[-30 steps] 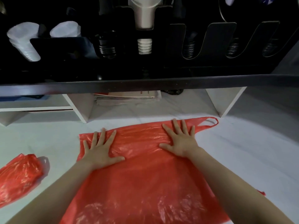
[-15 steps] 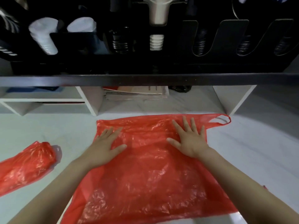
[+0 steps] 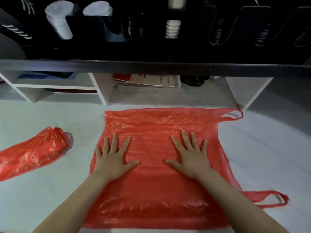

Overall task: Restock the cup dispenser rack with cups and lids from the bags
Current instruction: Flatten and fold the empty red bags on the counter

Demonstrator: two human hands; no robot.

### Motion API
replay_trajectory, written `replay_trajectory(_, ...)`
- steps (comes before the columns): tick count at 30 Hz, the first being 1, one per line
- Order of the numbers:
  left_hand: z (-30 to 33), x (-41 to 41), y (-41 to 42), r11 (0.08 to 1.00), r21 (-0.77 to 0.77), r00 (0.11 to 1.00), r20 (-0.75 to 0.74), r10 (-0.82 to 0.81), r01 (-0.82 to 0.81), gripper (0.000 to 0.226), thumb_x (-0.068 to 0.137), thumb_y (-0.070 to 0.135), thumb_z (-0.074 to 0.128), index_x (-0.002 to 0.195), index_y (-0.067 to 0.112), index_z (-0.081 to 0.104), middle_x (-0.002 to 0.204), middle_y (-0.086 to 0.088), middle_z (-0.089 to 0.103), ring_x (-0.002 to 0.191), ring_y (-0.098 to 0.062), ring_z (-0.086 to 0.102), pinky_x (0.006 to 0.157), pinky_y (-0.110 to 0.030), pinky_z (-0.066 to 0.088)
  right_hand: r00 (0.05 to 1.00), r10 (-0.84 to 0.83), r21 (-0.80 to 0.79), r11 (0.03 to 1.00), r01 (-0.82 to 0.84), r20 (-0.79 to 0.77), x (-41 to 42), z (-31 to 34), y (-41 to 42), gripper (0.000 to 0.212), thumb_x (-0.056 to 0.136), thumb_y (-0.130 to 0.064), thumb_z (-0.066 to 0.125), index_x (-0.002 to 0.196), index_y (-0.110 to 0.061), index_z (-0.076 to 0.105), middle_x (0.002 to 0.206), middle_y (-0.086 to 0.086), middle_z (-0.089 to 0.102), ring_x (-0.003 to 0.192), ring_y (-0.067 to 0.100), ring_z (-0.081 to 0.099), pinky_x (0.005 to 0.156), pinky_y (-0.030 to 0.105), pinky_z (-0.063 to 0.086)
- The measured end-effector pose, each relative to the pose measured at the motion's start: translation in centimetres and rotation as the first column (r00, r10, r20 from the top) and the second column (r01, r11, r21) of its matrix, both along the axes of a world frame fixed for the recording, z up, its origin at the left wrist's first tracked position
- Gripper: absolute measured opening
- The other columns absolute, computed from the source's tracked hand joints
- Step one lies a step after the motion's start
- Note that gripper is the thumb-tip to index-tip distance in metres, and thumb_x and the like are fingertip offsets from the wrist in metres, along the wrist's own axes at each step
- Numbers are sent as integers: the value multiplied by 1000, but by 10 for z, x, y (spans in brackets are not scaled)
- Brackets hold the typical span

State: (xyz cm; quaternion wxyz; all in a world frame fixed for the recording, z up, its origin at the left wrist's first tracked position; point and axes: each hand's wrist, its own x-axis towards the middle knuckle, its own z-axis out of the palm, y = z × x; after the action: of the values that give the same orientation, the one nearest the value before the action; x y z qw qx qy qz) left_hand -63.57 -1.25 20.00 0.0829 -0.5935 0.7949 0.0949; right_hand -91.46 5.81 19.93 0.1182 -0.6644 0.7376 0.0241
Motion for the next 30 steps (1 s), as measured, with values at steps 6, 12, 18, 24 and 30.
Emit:
replay_trajectory(6,16,-3,-5,998,46,991,-131,-35,41,96,62,90,7,142,45,-21,159,-6,-15,146,-30,-14,115,-54,-4,1000,-16,15,1000,16,21,-7,14,0,87,78,-82,21,150,-41,-7,160,0,-19,145,27,-22,111,65,-8)
replay_trajectory(12,26,23,34,995,14,960,-267,-88,96,83,77,85,16,142,46,-18,160,1,-7,146,-16,-10,118,-40,-3,998,40,-36,999,-39,41,9,26,36,88,72,-83,12,149,-43,-2,161,-2,-13,146,24,-18,110,61,-11)
replay_trajectory(18,4,35,53,995,-6,991,-83,-101,101,88,69,86,-2,142,41,-23,153,5,-25,146,-18,-14,117,-44,-4,999,24,38,999,-26,32,18,11,57,81,83,-78,25,150,-43,-6,160,-3,-18,146,23,-18,111,60,-9)
replay_trajectory(24,6,48,55,994,-14,962,-253,-105,105,82,76,77,9,144,39,-17,160,-1,-12,147,-18,-9,118,-44,-1,945,-18,-225,970,96,327,17,30,72,55,95,-42,51,145,-22,38,156,4,30,147,22,17,117,38,14)
replay_trajectory(30,11,87,88,997,1,867,-495,-63,73,78,81,72,29,149,41,5,155,17,0,146,-10,6,116,-38,18,909,-223,-382,852,357,353,-3,35,141,22,92,-12,58,113,-13,66,117,6,66,112,30,59,94,30,40)
